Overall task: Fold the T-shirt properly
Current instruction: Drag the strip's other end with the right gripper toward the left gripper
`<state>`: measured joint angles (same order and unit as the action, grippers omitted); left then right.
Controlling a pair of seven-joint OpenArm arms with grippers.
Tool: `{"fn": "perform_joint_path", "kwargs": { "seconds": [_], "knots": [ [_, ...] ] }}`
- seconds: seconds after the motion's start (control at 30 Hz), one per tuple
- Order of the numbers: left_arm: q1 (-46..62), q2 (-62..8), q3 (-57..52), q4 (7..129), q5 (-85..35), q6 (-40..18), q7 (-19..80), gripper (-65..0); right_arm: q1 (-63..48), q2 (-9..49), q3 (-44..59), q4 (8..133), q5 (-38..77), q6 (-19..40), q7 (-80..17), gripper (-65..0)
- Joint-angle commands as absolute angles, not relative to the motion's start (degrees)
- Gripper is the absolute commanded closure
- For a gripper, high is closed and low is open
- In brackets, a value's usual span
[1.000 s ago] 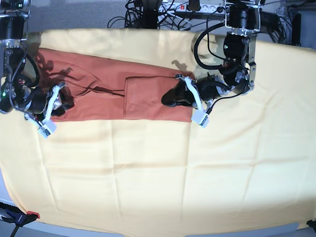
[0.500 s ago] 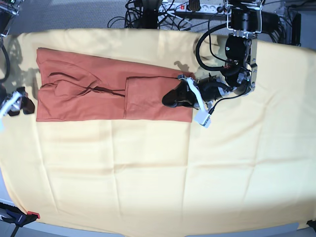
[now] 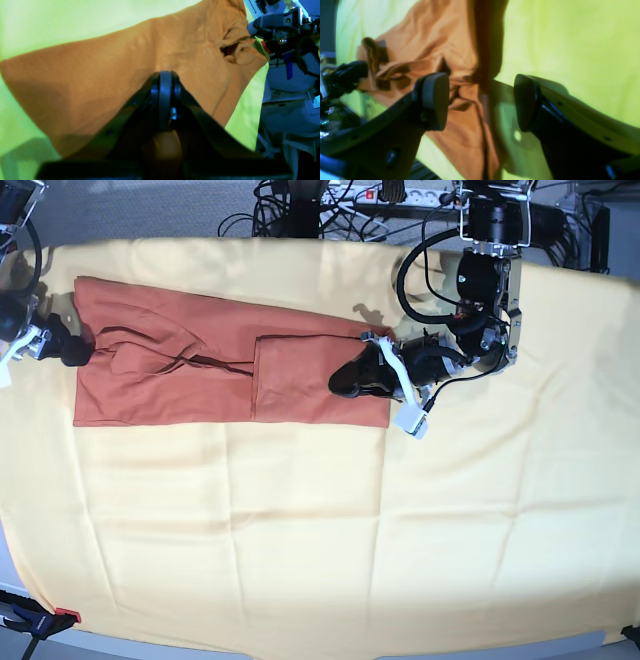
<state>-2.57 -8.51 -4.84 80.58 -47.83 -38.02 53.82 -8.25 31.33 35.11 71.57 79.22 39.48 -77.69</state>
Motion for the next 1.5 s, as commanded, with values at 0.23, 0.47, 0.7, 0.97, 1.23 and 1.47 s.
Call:
{"fn": "perform_joint_path", "kwargs": {
  "seconds": [0.23, 0.47, 0.7, 0.97, 1.23, 1.47],
  "knots": [
    [-3.20, -8.86, -4.95, 80.99, -47.46, -37.67, 54.43, 0.0, -7.77, 29.65, 35.46, 72.18, 80.79, 39.51, -78.72, -42.3],
    [-3.36, -8.86, -4.95, 80.99, -47.46, -37.65, 54.43, 0.0, -7.77, 27.33, 29.06, 72.20, 80.79, 39.48, -80.00, -42.2],
    [-3.36, -8.88, -4.95, 80.99, -47.48, -37.67, 54.46, 0.0, -7.68, 27.57, 26.68, 72.27, 81.17, 40.00, -80.00, -16.4],
    [-3.84, -8.88, -5.15, 82.48, -54.15, -37.91, 54.61, 0.0, -6.92, 27.77, 26.68, 72.27, 80.47, 40.00, -79.37, 0.0],
    [-3.81, -9.02, -12.67, 86.41, -70.46, -40.00, 67.77, 0.0, -0.58, 28.73, 31.62, 74.74, 71.79, 40.00, -80.00, 0.0],
    [-2.68, -14.79, -18.15, 86.39, -74.02, -40.00, 69.08, 0.0, -0.36, 31.14, 35.29, 86.50, 68.75, 40.00, -80.00, 0.0]
  ]
}}
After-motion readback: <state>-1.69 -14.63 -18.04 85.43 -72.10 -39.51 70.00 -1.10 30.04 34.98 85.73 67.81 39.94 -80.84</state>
